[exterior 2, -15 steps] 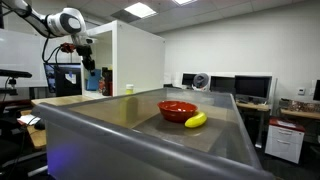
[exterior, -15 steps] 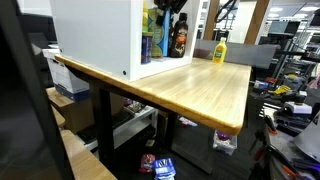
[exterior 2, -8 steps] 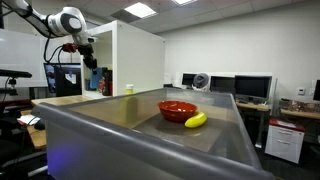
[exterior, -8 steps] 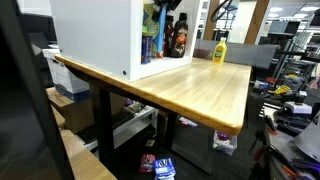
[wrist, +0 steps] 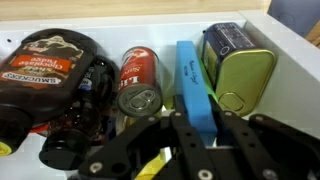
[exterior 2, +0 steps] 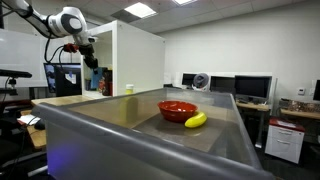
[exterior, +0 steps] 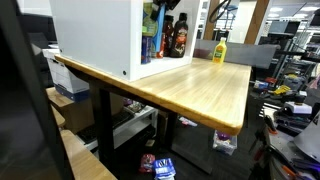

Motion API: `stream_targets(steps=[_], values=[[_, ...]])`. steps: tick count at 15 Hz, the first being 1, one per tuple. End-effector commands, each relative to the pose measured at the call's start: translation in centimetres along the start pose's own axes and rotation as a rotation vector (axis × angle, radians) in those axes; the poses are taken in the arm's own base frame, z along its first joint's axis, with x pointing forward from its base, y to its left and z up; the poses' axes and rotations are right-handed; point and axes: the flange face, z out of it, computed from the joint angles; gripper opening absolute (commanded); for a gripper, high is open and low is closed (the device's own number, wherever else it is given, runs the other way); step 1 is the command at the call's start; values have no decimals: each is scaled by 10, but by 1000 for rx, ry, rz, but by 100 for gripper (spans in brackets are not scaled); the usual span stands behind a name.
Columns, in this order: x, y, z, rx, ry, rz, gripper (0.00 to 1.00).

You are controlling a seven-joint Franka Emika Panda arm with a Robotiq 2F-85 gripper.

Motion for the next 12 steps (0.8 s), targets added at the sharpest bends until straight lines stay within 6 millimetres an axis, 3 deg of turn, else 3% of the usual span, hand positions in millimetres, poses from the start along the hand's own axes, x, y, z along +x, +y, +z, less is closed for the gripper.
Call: stream_targets(steps=[1, 8, 12], values=[[-4, 0, -6, 29, 42, -47, 6], [-8, 18, 2, -61, 10, -26, 6], [-20, 30, 1, -140, -60, -23, 6]])
